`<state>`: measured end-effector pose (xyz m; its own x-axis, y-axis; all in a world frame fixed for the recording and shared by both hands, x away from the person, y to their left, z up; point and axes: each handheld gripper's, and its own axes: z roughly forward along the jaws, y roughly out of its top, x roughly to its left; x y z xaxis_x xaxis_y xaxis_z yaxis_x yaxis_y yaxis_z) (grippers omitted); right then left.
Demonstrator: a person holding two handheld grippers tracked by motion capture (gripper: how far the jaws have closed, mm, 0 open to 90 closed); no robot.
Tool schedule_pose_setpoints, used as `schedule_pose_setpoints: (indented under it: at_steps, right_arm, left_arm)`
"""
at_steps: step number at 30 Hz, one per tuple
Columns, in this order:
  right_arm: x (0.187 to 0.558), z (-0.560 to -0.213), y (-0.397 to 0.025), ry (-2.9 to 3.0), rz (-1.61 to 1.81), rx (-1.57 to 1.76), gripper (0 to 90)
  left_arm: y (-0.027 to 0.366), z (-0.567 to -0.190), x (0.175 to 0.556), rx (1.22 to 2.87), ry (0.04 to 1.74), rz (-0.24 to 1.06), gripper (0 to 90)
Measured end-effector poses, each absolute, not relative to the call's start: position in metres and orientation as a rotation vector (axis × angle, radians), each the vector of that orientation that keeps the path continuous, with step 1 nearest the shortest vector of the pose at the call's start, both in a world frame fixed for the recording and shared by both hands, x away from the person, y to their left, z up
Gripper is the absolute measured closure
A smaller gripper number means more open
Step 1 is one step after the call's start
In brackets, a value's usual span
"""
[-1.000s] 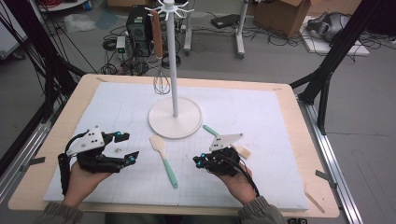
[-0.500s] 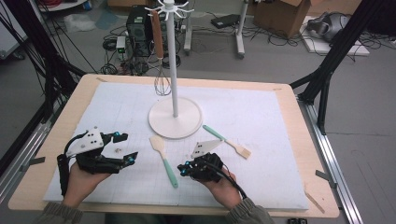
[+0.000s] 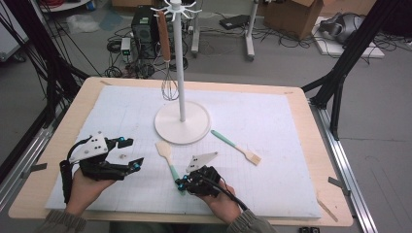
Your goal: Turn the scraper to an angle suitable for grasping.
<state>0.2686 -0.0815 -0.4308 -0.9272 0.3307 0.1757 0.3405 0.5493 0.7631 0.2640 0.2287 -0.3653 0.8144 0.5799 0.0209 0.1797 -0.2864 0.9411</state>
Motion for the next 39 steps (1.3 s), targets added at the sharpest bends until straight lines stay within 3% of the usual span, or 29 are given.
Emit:
schedule_pose_setpoints:
  at_steps: [17, 39]
  right_arm:
    - [0.26, -0.443, -0.066, -2.824, -1.264, -0.552, 89.5]
    - [0.265, -0.441, -0.082, -2.89, -1.231, -0.633, 89.6]
  left_arm:
    - [0.228, -0.366, 0.264, 1.853, 0.57, 0.43, 26.9]
    - [0.228, -0.367, 0.265, 1.858, 0.569, 0.427, 26.9]
